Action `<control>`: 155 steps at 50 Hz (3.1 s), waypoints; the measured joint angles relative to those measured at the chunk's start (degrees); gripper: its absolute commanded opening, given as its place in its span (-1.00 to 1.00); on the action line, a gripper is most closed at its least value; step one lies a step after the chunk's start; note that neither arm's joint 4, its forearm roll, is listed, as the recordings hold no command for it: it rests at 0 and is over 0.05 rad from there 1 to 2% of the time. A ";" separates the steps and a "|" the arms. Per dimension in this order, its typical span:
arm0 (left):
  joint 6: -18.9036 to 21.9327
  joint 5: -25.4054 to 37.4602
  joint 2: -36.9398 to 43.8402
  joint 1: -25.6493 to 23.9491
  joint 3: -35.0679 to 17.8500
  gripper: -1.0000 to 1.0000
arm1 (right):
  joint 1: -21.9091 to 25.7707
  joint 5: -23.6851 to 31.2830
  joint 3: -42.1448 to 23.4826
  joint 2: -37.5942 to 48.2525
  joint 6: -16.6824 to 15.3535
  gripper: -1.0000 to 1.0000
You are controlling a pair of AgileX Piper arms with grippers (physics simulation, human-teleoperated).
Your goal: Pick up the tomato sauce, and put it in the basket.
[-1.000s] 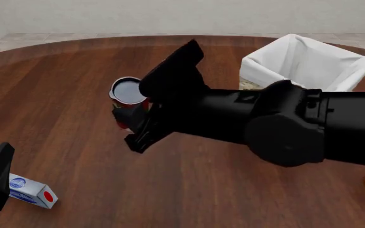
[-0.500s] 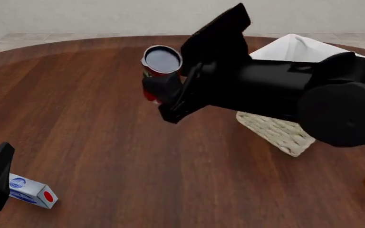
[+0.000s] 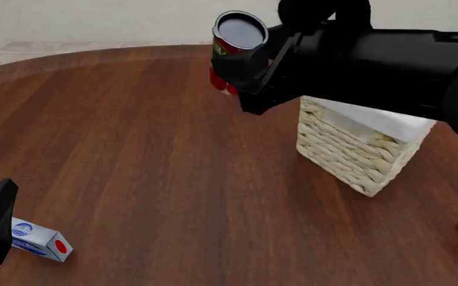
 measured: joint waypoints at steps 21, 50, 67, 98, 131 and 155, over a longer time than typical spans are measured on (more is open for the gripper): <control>0.00 0.00 0.00 0.00 0.00 1.00 | -4.49 2.97 -0.84 -2.72 -1.34 -1.00; 0.00 0.00 0.00 0.00 0.00 1.00 | -12.60 3.38 0.35 -4.99 -2.30 -1.00; 0.01 0.00 0.00 0.00 0.00 1.00 | -17.95 3.51 0.61 -5.81 -3.24 -1.00; 0.00 0.00 0.00 0.00 0.00 1.00 | -28.28 2.46 -0.67 -4.03 -5.94 -1.00; 0.00 0.00 0.00 0.00 0.00 1.00 | -36.45 -1.56 0.23 -0.68 -5.86 -1.00; 0.00 0.00 0.00 0.00 0.00 1.00 | -41.63 -5.42 0.94 3.58 -5.46 -1.00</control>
